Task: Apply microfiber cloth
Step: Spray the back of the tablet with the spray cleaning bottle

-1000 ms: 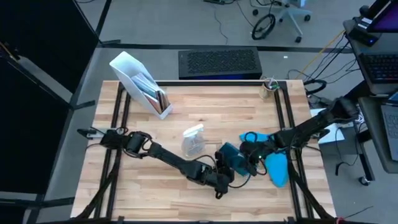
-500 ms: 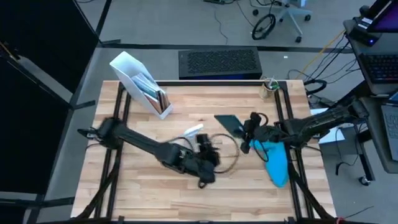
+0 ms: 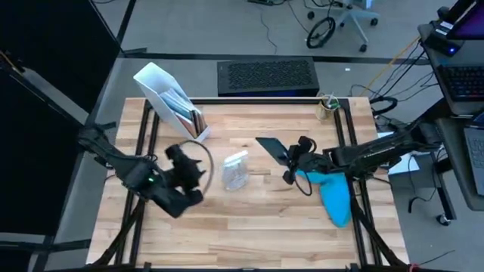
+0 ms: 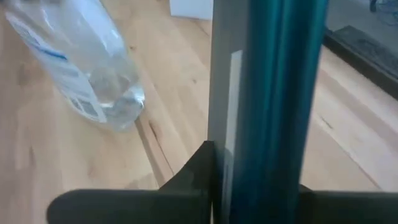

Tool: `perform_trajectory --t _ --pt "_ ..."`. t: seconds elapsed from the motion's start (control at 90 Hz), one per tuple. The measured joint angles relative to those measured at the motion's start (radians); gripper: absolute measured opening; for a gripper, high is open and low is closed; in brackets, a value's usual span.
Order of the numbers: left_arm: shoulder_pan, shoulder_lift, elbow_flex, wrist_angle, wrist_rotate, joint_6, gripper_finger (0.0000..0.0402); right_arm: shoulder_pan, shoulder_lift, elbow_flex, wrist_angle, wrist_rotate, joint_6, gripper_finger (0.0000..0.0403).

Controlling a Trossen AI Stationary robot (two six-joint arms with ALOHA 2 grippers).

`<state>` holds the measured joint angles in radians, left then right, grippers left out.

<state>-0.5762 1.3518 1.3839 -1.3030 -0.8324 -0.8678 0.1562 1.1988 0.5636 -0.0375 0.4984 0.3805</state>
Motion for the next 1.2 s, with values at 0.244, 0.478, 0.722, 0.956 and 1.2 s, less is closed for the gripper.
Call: perform_trajectory --t 0.244,0.478,0.722,0.956,1.2 --pt "0.078 -0.098 -0.409 0.402 0.070 0.044 0.0160 0.025 0.096 0.000 0.125 -0.035 0.038 0.0012" --pt "0.208 0.010 -0.581 0.886 0.209 0.245 0.0173 0.053 0.177 0.000 0.209 -0.060 0.058 0.0012" --pt "0.224 0.156 -0.549 1.126 0.378 0.353 0.0173 0.084 0.178 -0.001 0.197 -0.060 0.068 0.0013" --pt "0.223 0.150 -0.485 1.134 0.402 0.313 0.0173 0.069 0.077 -0.001 0.102 -0.048 -0.017 0.0013" --pt "0.238 0.151 -0.427 1.127 0.410 0.508 0.0173 0.013 -0.050 -0.001 0.041 -0.045 -0.085 0.0013"
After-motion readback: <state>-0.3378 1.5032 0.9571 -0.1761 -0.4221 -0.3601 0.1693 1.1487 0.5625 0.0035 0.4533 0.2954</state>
